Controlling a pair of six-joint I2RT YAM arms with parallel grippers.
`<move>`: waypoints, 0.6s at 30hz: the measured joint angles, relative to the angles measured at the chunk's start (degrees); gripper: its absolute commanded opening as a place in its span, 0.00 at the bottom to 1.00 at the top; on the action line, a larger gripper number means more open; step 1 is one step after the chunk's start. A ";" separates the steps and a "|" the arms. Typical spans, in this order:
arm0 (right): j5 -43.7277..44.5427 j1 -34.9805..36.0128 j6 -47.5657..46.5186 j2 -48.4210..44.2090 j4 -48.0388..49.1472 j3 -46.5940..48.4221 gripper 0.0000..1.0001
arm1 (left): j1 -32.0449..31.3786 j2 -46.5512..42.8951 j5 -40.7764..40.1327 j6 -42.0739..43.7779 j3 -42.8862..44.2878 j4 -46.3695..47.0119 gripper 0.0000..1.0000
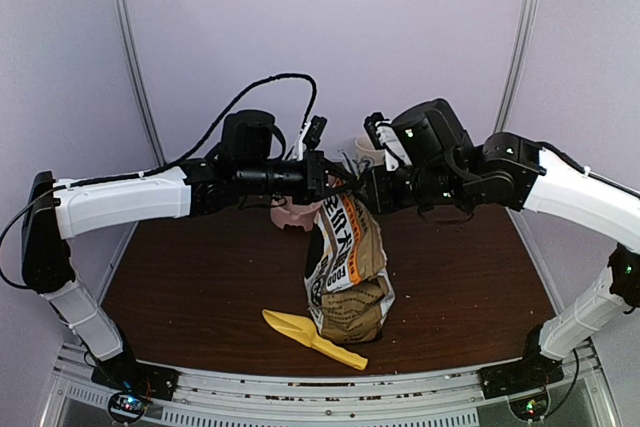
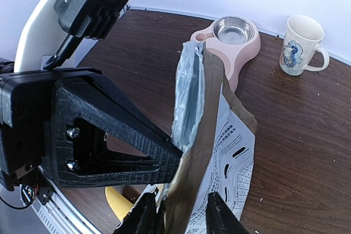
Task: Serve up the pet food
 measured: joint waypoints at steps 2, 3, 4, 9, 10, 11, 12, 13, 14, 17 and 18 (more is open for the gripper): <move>0.55 0.09 0.26 0.00 -0.04 0.07 0.29 | 0.00 -0.04 -0.02 0.02 0.00 -0.07 0.00; 0.87 0.11 0.55 0.00 -0.07 0.09 0.29 | 0.00 -0.04 0.00 0.02 0.00 -0.09 0.00; 1.20 0.11 0.87 0.00 -0.11 0.09 0.28 | 0.00 -0.04 -0.02 0.04 0.00 -0.11 0.00; 2.93 0.15 1.57 0.02 -0.52 0.20 0.26 | 0.00 -0.07 -0.04 0.11 0.00 -0.13 0.00; 3.13 0.15 1.68 0.04 -0.61 0.22 0.25 | 0.00 -0.07 -0.04 0.13 0.00 -0.13 0.00; 3.28 0.22 1.79 0.04 -0.68 0.26 0.24 | 0.00 -0.07 -0.07 0.13 0.00 -0.13 0.00; 3.37 0.26 1.88 0.09 -0.72 0.31 0.24 | 0.00 -0.07 -0.11 0.13 0.00 -0.13 0.00; 3.69 0.39 2.34 0.35 -0.94 0.61 0.22 | 0.00 -0.07 -0.22 0.13 0.00 -0.15 0.00; 3.69 0.39 2.34 0.35 -0.94 0.61 0.21 | 0.00 -0.07 -0.22 0.13 0.00 -0.15 0.00; 3.80 0.46 2.43 0.87 -1.25 1.22 0.18 | 0.00 -0.07 -0.24 0.15 0.00 -0.17 0.00; 3.82 0.46 2.40 1.07 -1.27 1.38 0.16 | 0.00 -0.07 -0.26 0.15 0.00 -0.20 0.00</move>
